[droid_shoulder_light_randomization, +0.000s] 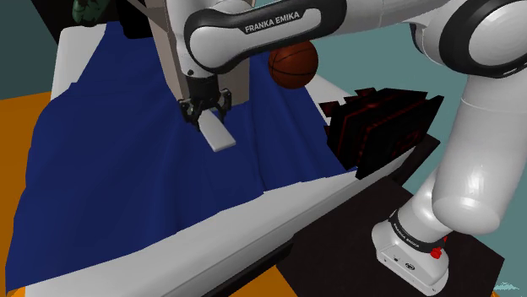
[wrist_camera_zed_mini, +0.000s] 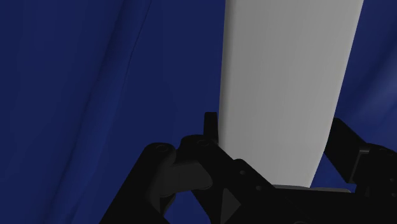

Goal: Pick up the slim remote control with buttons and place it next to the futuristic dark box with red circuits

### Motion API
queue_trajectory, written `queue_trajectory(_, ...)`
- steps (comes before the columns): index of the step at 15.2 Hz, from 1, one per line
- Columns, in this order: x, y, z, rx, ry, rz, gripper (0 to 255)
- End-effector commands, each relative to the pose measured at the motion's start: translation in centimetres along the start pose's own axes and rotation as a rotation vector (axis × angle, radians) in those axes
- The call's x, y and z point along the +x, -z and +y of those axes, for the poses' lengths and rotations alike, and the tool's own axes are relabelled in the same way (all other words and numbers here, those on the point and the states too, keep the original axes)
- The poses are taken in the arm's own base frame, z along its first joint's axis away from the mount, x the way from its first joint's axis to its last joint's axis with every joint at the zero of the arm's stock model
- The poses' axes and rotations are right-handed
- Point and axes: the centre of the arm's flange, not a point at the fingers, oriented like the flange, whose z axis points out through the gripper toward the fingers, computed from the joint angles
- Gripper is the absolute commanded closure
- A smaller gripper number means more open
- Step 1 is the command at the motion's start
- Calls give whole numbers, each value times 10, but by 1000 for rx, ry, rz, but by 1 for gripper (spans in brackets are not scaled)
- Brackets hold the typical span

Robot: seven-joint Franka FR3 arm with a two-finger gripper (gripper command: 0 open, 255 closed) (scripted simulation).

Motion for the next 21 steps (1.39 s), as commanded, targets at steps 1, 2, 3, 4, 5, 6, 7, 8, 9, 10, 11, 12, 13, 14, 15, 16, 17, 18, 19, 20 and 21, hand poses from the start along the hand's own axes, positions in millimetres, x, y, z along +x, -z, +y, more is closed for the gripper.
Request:
queue_trajectory(1,1,11,-1,0,0,0,255)
queue_trajectory(2,1,17,-1,0,0,0,255)
queue_trajectory(3,1,22,-1,0,0,0,255)
queue_trajectory(4,1,27,-1,0,0,0,255)
queue_trajectory(5,1,32,-1,0,0,0,255)
queue_trajectory(6,1,38,0,0,0,0,255)
queue_trajectory(7,1,43,0,0,0,0,255)
queue_trajectory(8,1,48,0,0,0,0,255)
queue_trajectory(9,1,54,0,0,0,0,255)
queue_trajectory(10,1,59,0,0,0,0,255)
queue_trajectory(11,1,64,0,0,0,0,255)
queue_trajectory(12,1,69,0,0,0,0,255)
queue_trajectory(13,0,75,0,0,0,0,255)
queue_trajectory(14,0,80,0,0,0,0,255)
queue_trajectory(15,0,85,0,0,0,0,255)
queue_trajectory(16,0,91,0,0,0,0,255)
queue_trajectory(17,0,96,0,0,0,0,255)
queue_trajectory(18,0,101,0,0,0,0,255)
queue_trajectory(19,0,106,0,0,0,0,255)
queue_trajectory(20,0,112,0,0,0,0,255)
queue_trajectory(21,0,117,0,0,0,0,255)
